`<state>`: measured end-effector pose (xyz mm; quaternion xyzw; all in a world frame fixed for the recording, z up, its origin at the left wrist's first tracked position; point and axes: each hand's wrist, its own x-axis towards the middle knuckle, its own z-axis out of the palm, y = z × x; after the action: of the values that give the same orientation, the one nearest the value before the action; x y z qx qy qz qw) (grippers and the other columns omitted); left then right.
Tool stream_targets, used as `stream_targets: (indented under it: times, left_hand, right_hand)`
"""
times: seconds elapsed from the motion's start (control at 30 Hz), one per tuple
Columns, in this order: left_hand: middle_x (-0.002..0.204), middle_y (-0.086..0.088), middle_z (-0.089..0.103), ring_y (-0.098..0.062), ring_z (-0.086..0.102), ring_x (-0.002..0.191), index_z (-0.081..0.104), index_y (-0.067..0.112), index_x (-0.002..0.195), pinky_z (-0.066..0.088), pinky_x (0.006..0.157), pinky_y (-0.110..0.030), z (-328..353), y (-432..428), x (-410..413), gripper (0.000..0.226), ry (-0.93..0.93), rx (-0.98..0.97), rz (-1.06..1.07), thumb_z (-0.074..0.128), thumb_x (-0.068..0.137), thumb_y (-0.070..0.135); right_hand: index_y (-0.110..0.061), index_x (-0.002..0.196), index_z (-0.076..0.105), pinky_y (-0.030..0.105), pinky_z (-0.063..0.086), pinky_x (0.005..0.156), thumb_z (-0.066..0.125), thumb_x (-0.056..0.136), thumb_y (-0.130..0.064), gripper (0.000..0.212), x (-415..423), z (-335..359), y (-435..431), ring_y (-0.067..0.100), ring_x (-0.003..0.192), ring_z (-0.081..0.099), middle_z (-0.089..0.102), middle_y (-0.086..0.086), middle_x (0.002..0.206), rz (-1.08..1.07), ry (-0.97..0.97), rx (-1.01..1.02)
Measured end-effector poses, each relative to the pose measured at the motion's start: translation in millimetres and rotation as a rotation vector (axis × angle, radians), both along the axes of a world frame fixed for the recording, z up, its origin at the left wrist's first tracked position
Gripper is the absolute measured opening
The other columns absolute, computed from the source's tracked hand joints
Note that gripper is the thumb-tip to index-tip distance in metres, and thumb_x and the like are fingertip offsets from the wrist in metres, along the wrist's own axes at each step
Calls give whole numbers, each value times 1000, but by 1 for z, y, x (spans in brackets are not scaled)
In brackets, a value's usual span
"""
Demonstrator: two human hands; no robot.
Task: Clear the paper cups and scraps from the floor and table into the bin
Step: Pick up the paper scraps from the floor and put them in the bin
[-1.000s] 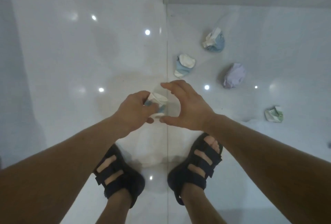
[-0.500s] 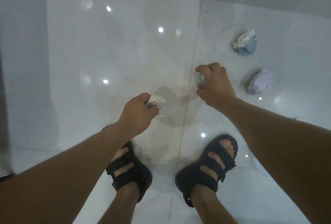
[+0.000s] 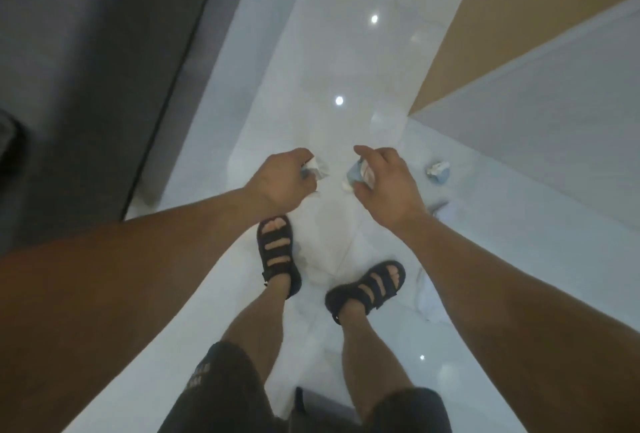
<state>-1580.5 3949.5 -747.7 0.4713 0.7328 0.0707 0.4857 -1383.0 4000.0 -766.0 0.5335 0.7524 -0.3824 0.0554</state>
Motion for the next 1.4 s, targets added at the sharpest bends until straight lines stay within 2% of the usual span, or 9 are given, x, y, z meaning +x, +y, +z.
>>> stream_targets:
  times: [0.23,0.43,0.57,0.67,0.8,0.93,1.03,1.23,1.4]
  left_hand:
    - [98,-7,65,-24,59,83,58,13,106,44,68,-26,175,-28,-52,17,95,117,96,52,91,19]
    - [102,-7,66,-23,58,82,59,16,109,46,67,-27,287,-112,-70,19,176,146,340,50,91,19]
    - [105,-11,65,-30,61,94,59,12,110,52,81,-38,345,-179,-64,21,224,164,532,53,92,21]
    - [107,-11,65,-29,60,96,59,13,111,51,83,-35,374,-232,-61,22,256,193,696,54,92,22]
    - [103,-10,66,-29,60,92,60,14,108,49,78,-32,409,-315,-62,19,326,247,915,54,91,21]
    - [92,-9,65,-26,61,79,57,14,96,48,65,-31,431,-412,-67,10,389,235,1124,52,91,20]
    - [91,-10,65,-28,61,81,59,10,97,40,58,-26,442,-485,-72,13,439,227,1254,51,90,17]
    - [95,-14,65,-32,60,86,59,8,101,48,71,-33,448,-623,-87,15,473,204,1485,52,91,17]
    - [96,-10,64,-27,60,84,60,10,105,47,70,-30,452,-743,-94,18,505,183,1654,53,91,19]
  right_hand:
    - [-21,141,46,39,46,98,63,89,-18,55,-71,174,-16,27,116,48,48,8,132,254,82,97]
    - [-28,141,44,32,41,100,62,91,-24,53,-103,278,-59,22,119,46,46,3,134,461,95,139]
    - [-29,142,43,28,39,101,62,92,-26,53,-123,333,-95,18,120,45,45,-1,136,598,148,152]
    - [-30,143,42,27,39,102,64,92,-26,55,-143,364,-127,18,120,46,44,-2,136,726,163,146]
    - [-28,142,45,32,40,101,64,88,-23,57,-186,400,-182,21,120,47,46,0,132,940,224,166]
    - [-26,142,46,31,39,100,64,86,-23,59,-233,425,-260,22,122,45,46,1,130,1149,292,165]
    - [-26,140,48,31,39,100,65,85,-23,58,-268,437,-324,23,120,47,48,2,127,1308,344,178]
    - [-31,141,44,32,42,99,64,87,-30,57,-329,455,-469,21,117,48,47,-1,129,1517,418,213]
    - [-31,141,43,28,40,98,65,88,-30,57,-368,458,-597,19,116,48,47,-1,130,1658,456,186]
